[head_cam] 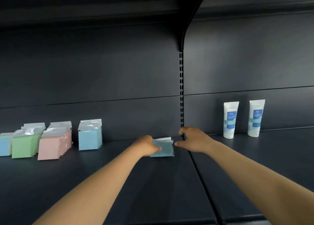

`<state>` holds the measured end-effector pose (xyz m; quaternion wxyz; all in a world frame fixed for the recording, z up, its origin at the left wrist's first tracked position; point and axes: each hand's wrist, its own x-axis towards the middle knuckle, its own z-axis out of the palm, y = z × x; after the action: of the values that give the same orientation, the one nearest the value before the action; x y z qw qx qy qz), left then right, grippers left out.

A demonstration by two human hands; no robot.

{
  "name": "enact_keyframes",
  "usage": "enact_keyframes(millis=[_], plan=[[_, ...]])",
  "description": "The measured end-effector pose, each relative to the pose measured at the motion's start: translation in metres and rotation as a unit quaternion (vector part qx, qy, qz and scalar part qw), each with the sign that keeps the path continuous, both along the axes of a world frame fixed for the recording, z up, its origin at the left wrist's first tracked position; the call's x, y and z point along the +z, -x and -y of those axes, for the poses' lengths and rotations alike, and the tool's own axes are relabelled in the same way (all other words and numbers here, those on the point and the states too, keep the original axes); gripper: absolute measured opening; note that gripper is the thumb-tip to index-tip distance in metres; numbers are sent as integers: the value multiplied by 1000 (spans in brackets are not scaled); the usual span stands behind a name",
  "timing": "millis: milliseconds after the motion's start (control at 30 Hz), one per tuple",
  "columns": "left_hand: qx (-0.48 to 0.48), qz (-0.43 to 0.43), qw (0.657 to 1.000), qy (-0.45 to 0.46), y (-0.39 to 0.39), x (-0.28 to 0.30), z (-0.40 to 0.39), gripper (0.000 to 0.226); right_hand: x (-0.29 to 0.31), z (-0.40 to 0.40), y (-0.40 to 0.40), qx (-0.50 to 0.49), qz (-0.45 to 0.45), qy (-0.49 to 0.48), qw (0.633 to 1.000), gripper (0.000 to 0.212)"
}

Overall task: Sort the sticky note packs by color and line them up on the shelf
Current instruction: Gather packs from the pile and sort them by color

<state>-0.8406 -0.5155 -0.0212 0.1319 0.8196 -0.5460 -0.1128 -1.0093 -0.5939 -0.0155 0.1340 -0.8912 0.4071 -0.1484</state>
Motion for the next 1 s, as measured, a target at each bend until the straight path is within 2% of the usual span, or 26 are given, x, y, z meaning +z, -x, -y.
enact_keyframes(millis=[67, 200, 267, 333, 433, 567, 667, 767, 833, 900, 1000], plan=[[29, -86, 996, 26, 0, -12, 6, 27, -11, 1, -3, -2, 29, -38, 999, 45], [87, -229, 967, 63, -3, -33, 21, 32, -25, 5, -9, 21, 20, -63, 998, 45], [112, -256, 958, 60, -6, -39, 26, 31, -27, 9, -12, 30, 31, -84, 996, 41], [131, -268, 954, 45, -12, -42, 30, 40, -28, 11, -13, 36, 38, -105, 993, 37], [161, -301, 939, 39, -25, -41, 33, 47, -32, 17, -16, 24, 37, -120, 992, 43], [174, -364, 913, 55, -39, -43, 32, 25, -42, 29, -19, 4, 32, -144, 989, 54], [188, -464, 856, 128, -56, -43, 17, 19, -46, 32, -22, -15, 38, -155, 987, 55], [221, -577, 755, 221, -80, -46, -9, 8, -48, 34, -32, -30, 50, -161, 985, 36], [238, -624, 699, 255, -94, -49, -26, 4, -47, 33, -46, -48, 61, -171, 982, 38], [247, -637, 677, 272, -102, -50, -40, 6, -45, 35, -65, -59, 62, -169, 982, 44], [235, -633, 681, 284, -112, -48, -56, 14, -41, 38, -92, -84, -13, -152, 985, 67]])
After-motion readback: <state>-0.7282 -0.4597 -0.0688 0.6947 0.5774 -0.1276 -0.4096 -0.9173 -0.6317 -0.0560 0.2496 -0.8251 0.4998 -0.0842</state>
